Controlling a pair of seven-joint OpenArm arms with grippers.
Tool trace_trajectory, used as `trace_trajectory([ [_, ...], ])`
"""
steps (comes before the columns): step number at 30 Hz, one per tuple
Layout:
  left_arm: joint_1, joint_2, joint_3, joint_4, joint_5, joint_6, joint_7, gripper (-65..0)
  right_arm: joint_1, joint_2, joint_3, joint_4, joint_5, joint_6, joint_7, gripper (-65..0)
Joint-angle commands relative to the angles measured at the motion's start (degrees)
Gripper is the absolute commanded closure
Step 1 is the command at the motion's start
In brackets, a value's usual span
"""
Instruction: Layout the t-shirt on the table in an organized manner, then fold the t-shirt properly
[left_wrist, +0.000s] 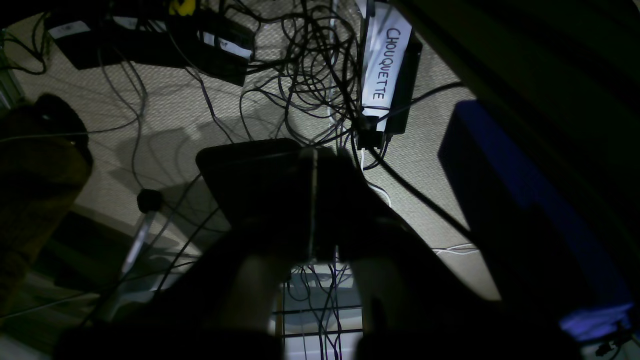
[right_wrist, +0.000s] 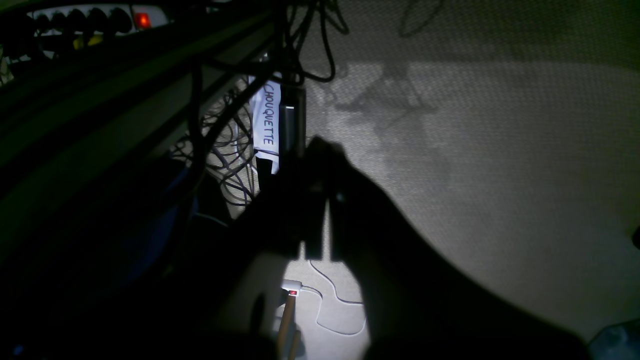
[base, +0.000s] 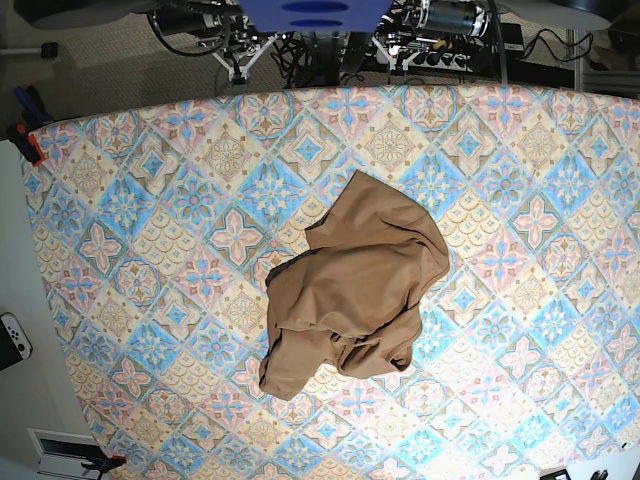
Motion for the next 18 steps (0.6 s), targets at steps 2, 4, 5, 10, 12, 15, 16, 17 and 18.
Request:
trace_trajectory([
  [2,0.1,0.3,0.2,-0.1,0.0,0.0,0.5,-0.3,0.1,0.2,-0.1,-0.1,0.3,0.3,0.5,-0.3],
  [4,0.1,0.3,0.2,-0.1,0.1,0.0,0.5,-0.3,0.1,0.2,-0.1,-0.1,0.3,0.3,0.5,-0.3],
  [5,0.1,0.3,0.2,-0.1,0.1,0.0,0.5,-0.3,0.1,0.2,-0.1,-0.1,0.3,0.3,0.5,-0.3],
  [10,-0.2,0.3,0.2,-0.1,0.0,0.0,0.5,-0.3,0.1,0.2,-0.2,-0.1,0.3,0.3,0.5,-0.3],
  [12,-0.3,0.3,0.1,-0.1,0.0,0.0,0.5,-0.1,0.1,0.2,-0.2,-0.1,0.3,0.3,0.5,-0.3],
  [15,-0.2,0.3,0.0,-0.1,-0.1,0.0,0.5,-0.3,0.1,0.2,-0.2,-0.1,0.3,0.3,0.5,-0.3],
  [16,-0.2,0.3,0.0,-0.1,-0.1,0.0,0.5,-0.3,0.1,0.3,-0.2,-0.1,0.3,0.3,0.5,-0.3],
  [17,-0.2,0.3,0.0,-0.1,-0.1,0.0,0.5,-0.3,0.1,0.3,-0.2,-0.1,0.3,0.3,0.5,-0.4],
  [18,-0.1,0.3,0.0,-0.1,-0.1,0.0,0.5,-0.3,0.1,0.3,-0.2,-0.1,0.3,0.3,0.5,-0.4],
])
